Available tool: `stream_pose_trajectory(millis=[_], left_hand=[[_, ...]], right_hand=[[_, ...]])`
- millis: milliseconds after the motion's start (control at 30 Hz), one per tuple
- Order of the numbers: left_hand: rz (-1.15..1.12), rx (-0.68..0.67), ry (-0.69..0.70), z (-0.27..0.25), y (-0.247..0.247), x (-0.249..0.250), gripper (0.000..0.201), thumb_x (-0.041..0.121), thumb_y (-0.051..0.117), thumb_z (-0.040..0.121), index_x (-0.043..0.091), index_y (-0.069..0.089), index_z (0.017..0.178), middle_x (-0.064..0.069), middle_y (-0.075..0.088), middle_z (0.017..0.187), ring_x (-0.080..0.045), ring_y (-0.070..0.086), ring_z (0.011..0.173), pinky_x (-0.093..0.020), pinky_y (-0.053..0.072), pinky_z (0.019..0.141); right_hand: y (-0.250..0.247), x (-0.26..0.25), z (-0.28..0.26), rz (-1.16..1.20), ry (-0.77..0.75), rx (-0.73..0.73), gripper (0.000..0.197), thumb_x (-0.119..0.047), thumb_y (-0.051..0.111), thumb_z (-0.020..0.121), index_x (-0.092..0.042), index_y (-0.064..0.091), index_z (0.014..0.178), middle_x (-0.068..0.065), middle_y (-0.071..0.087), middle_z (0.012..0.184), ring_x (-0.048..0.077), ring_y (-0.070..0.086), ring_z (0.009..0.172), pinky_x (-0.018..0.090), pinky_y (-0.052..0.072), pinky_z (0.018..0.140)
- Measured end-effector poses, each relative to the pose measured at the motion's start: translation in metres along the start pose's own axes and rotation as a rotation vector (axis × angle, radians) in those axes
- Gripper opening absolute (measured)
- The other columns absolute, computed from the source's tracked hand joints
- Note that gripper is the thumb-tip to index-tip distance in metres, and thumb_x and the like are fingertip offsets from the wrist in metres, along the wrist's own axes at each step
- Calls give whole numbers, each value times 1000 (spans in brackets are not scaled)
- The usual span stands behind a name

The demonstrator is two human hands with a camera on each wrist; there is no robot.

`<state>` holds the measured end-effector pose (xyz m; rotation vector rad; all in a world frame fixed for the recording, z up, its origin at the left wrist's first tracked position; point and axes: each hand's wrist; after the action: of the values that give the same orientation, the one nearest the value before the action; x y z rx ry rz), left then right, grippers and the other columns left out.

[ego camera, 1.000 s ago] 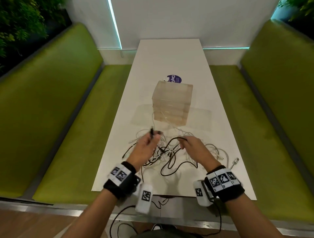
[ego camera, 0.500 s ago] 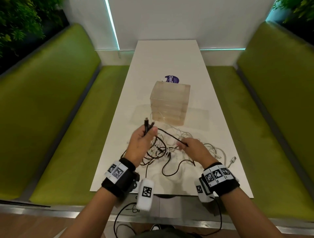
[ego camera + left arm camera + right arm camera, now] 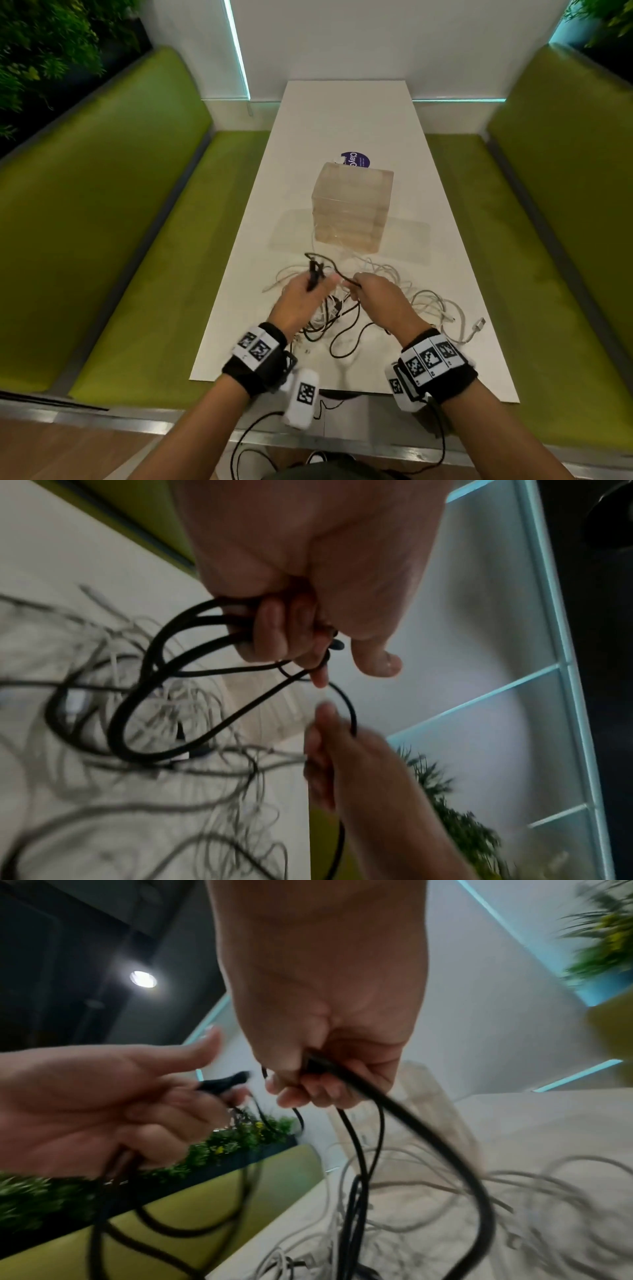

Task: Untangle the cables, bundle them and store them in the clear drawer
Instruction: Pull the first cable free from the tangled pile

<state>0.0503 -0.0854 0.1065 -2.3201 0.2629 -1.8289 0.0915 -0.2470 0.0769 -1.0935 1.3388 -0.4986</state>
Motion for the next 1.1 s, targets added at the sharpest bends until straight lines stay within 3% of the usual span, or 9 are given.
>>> stream_pose_trajectory(millis=[167, 233, 367, 567, 767, 867, 933, 1000, 1100], left_hand=[[-75, 65, -20, 7, 25, -8, 27, 36, 56, 94, 12, 67, 92, -4, 73, 84, -4, 60, 64, -20, 42, 61], [-65, 72, -54, 10, 27, -5, 29, 34, 55, 95, 7, 66, 89, -5, 68, 75, 1, 50, 47, -17, 38, 50], [-155, 112, -41, 12, 27, 7, 25, 25, 53, 95, 13, 57, 73, 12, 48, 50, -6, 40, 45, -24, 32, 49], [-455, 260, 35, 13, 1, 29, 26, 18, 49, 97, 15, 50, 71, 13, 27, 45, -5, 21, 40, -22, 22, 42], [-746, 441, 113, 17, -31, 35, 31, 11, 46, 98, 18, 44, 68, 14, 28, 44, -3, 20, 39, -18, 19, 37], [-506, 430, 80, 20, -36, 26, 27, 23, 48, 99, 20, 49, 72, 17, 35, 53, -4, 27, 45, -19, 28, 37], [-158, 272, 41, 17, -28, 17, 28, 40, 49, 97, 21, 57, 79, 20, 39, 66, -6, 34, 55, -25, 43, 46], [125, 81, 43, 15, -13, 8, 38, 56, 48, 91, 23, 54, 74, 16, 45, 64, -6, 41, 57, -25, 38, 52], [226, -92, 3, 15, 9, -2, 61, 68, 49, 84, 10, 65, 89, 7, 60, 74, -11, 56, 70, -26, 41, 66]], right_hand=[[3, -11, -8, -131, -52, 3, 21, -22, 38, 97, -11, 56, 92, 5, 61, 93, 27, 58, 86, 38, 46, 70], [6, -11, -11, -156, -64, 14, 20, -22, 39, 97, -11, 55, 95, 6, 60, 94, 27, 59, 87, 39, 46, 69], [11, -4, -7, -81, -81, 56, 25, -28, 42, 99, -10, 59, 94, 5, 58, 88, 26, 57, 83, 36, 42, 64], [19, 32, 11, -12, 77, 52, 28, -36, 49, 95, -12, 59, 84, 0, 49, 83, 21, 52, 78, 31, 36, 61], [19, 43, 17, -18, 113, 54, 23, -36, 50, 94, -15, 58, 88, 2, 54, 88, 24, 56, 86, 31, 38, 63], [16, 27, 19, 32, 95, 53, 31, -37, 45, 97, -12, 55, 82, 4, 54, 81, 27, 56, 85, 33, 36, 65], [14, 13, 21, 90, 73, 40, 29, -33, 43, 98, -10, 54, 83, 8, 58, 86, 29, 57, 86, 36, 40, 70], [14, 3, 20, 110, 28, 61, 24, -27, 43, 97, -11, 56, 86, 8, 59, 90, 31, 59, 89, 34, 41, 71], [16, -6, 12, 166, -24, 92, 31, -27, 40, 92, -5, 61, 100, 12, 63, 96, 32, 62, 89, 39, 50, 77]])
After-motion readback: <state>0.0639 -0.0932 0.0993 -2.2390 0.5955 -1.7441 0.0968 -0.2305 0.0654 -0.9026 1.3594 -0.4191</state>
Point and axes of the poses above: each hand's wrist, its own z-axis towards the middle knuckle, its own y-axis out of the palm, x = y × z
